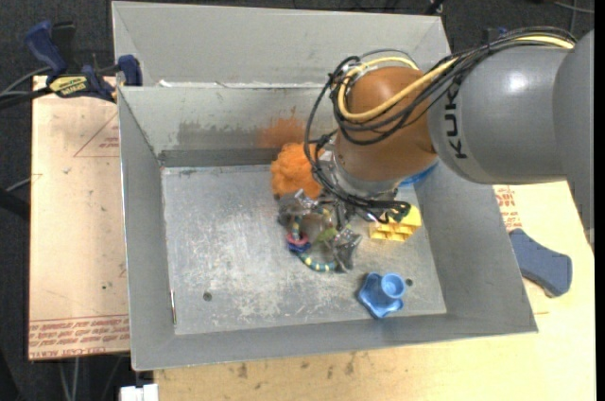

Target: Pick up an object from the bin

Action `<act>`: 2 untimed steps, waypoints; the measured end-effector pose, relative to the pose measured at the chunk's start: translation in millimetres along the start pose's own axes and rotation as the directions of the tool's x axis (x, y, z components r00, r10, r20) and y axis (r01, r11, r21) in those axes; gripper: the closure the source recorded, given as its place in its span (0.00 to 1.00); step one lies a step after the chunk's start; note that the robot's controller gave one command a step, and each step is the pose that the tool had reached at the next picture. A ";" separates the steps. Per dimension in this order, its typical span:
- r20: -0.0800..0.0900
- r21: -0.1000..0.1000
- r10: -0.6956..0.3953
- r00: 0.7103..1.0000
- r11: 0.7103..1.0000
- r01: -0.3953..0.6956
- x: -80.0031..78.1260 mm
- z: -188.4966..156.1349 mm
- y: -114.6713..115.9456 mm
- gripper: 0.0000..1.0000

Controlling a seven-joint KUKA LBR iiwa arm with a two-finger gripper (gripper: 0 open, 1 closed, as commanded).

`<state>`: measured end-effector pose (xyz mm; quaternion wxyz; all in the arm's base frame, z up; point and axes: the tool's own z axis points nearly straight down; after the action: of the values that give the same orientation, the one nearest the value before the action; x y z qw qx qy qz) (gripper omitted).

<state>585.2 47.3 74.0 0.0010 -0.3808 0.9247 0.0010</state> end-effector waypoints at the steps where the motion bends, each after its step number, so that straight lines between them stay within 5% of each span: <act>1: -0.002 0.002 -0.074 0.997 0.997 0.074 -11.3 2.0 -2.2 0.00; 2: -0.001 0.001 -0.116 0.993 0.993 0.116 -31.7 3.0 2.3 0.00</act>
Offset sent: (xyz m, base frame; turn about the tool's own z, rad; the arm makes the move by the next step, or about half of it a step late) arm 0.0078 0.0066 -0.0030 -0.2507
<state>606.0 71.2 71.1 0.0007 -0.4339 0.9010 0.0000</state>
